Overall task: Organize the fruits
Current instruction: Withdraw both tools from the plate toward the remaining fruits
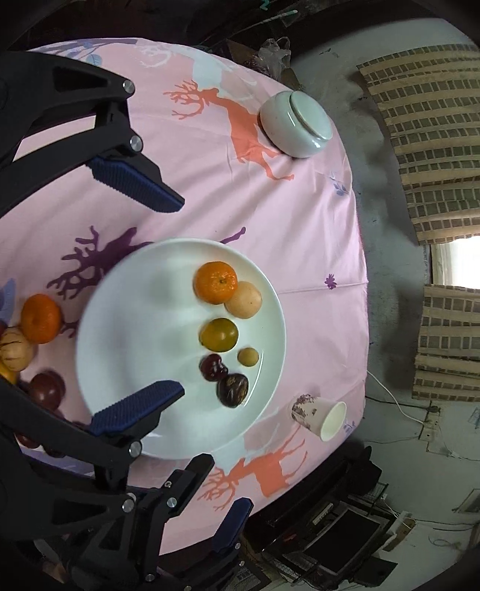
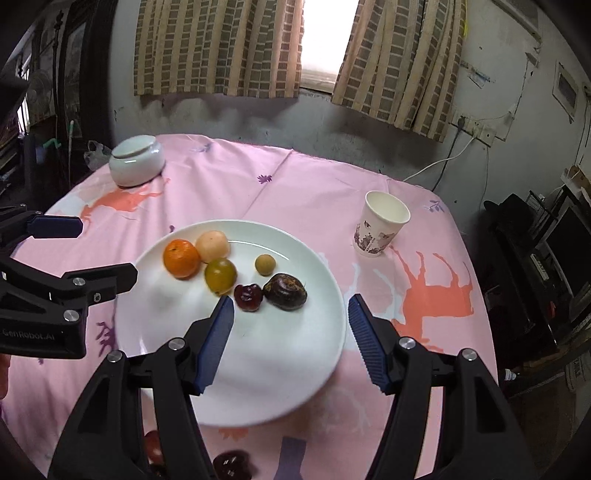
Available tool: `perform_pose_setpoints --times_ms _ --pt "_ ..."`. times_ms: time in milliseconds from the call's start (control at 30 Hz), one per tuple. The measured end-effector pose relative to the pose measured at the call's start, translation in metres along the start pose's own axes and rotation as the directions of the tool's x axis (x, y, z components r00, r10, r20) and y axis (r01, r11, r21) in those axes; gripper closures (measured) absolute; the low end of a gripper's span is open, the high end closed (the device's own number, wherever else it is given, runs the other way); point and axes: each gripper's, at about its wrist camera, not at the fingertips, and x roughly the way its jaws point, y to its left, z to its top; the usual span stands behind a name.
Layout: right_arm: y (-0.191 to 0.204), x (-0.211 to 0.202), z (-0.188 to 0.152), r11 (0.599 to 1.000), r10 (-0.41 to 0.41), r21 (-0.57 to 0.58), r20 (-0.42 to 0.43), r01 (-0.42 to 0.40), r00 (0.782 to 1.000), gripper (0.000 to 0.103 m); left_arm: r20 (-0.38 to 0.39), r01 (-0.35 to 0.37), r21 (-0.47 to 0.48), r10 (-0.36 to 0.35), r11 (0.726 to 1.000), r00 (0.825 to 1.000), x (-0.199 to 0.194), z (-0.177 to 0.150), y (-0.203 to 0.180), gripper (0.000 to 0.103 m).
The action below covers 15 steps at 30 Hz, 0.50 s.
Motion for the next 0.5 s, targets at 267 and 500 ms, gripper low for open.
perform_pose_setpoints --times_ms 267,500 --pt "0.017 -0.106 -0.089 0.996 0.001 0.083 0.128 -0.012 0.992 0.001 0.114 0.018 0.044 -0.023 0.999 0.993 -0.096 -0.116 -0.011 0.002" --pt "0.039 -0.149 -0.162 0.988 0.028 0.146 0.115 -0.045 0.993 0.001 0.092 0.001 0.003 -0.001 1.000 0.996 -0.117 -0.204 -0.012 0.002"
